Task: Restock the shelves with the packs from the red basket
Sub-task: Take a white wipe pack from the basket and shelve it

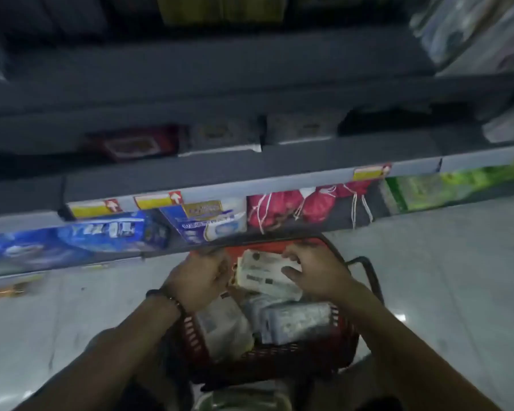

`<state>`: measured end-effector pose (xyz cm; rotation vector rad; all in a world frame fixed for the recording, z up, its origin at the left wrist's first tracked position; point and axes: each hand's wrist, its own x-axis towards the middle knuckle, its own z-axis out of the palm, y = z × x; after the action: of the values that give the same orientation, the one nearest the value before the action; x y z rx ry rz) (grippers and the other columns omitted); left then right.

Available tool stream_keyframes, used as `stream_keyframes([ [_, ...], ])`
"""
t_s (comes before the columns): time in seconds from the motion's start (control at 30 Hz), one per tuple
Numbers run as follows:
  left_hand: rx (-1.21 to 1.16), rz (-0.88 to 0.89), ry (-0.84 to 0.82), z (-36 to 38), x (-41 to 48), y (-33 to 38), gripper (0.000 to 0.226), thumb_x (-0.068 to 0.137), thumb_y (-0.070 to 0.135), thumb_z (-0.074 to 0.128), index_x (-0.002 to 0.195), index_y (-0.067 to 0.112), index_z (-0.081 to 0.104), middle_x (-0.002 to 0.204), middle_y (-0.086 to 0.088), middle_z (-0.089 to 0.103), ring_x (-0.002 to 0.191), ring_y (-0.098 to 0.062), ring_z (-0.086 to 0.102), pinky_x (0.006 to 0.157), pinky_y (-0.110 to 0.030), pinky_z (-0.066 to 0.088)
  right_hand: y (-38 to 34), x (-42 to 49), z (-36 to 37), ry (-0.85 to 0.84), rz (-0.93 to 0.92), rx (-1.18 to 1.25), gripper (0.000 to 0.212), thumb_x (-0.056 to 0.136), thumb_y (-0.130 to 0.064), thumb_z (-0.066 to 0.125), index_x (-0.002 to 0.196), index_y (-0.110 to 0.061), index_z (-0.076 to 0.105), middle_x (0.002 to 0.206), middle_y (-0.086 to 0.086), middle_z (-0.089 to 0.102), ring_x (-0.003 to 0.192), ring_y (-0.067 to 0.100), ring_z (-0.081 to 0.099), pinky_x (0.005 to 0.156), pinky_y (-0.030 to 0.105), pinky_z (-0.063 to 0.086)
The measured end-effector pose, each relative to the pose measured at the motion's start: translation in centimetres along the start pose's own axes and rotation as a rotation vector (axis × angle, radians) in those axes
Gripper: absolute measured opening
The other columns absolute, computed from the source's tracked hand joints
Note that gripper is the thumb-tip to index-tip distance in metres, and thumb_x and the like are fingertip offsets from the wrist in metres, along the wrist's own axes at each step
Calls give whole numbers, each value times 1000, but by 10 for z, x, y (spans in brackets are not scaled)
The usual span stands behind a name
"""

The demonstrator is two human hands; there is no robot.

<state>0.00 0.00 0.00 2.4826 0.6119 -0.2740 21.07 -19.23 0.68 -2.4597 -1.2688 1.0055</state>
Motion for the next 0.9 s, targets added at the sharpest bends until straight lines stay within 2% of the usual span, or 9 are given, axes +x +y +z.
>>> stream_keyframes([
  [0.23, 106, 102, 252, 130, 43, -61, 21, 92, 45, 60, 110, 33, 63, 105, 13, 71, 94, -9, 68, 89, -29, 52, 79, 42, 116, 312, 28, -46, 44, 88, -46, 71, 128, -29, 66, 132, 4, 56, 127, 29, 52, 107, 40, 46],
  [0.3, 218, 125, 202, 140, 51, -64, 35, 89, 47, 57, 117, 28, 65, 115, 6, 74, 104, -18, 69, 95, -33, 51, 85, 42, 109, 473, 33, -30, 51, 84, -51, 70, 130, -28, 64, 131, 7, 54, 127, 32, 48, 107, 45, 46],
  [0.37, 50, 58, 73, 145, 48, -58, 33, 94, 48, 52, 113, 26, 66, 111, 5, 75, 102, -19, 70, 92, -36, 53, 86, 23, 95, 573, 76, 170, 41, 87, -44, 75, 122, -23, 67, 118, 7, 64, 115, 29, 59, 91, 37, 50],
  [0.47, -114, -55, 52, 149, 37, -52, 28, 92, 41, 58, 112, 24, 68, 106, 4, 76, 96, -15, 72, 90, -41, 57, 91, -3, 97, 408, 276, 378, 41, 88, -44, 74, 102, -6, 68, 95, 15, 74, 91, 31, 72, 69, 30, 45],
  [0.6, -243, -53, -3, 151, 38, -57, 42, 83, 50, 57, 116, 27, 66, 111, 10, 76, 103, -11, 71, 95, -42, 57, 85, -5, 106, 323, 369, 425, 49, 94, -45, 68, 99, 4, 63, 94, 24, 69, 91, 32, 72, 68, 31, 42],
  [0.7, -408, -103, 19, 140, 11, -33, 19, 97, 30, 66, 116, 32, 65, 115, 12, 72, 106, -6, 68, 101, -34, 53, 87, -8, 128, 364, 425, 572, 43, 98, -42, 67, 76, -6, 59, 79, 15, 65, 75, 34, 69, 66, 34, 49],
  [0.77, -471, -153, 46, 142, 5, -29, 21, 96, 40, 65, 115, 33, 62, 114, 13, 70, 105, -6, 66, 102, -34, 51, 93, -6, 149, 359, 487, 734, 38, 98, -42, 69, 87, -5, 73, 91, 17, 77, 81, 34, 75, 71, 42, 62],
  [0.83, -416, -201, 67, 144, 8, -26, 47, 90, 58, 60, 123, 25, 63, 118, 10, 71, 109, -13, 68, 101, -37, 53, 94, -2, 159, 303, 501, 830, 38, 94, -48, 71, 104, -11, 75, 100, 16, 77, 87, 35, 76, 66, 42, 62],
  [0.9, -400, -263, 121, 145, 8, -21, 43, 98, 50, 59, 130, 21, 55, 123, 7, 67, 114, -20, 65, 98, -33, 50, 96, 10, 164, 291, 499, 901, 52, 80, -53, 78, 111, -11, 75, 99, 15, 77, 87, 36, 76, 65, 42, 60],
])
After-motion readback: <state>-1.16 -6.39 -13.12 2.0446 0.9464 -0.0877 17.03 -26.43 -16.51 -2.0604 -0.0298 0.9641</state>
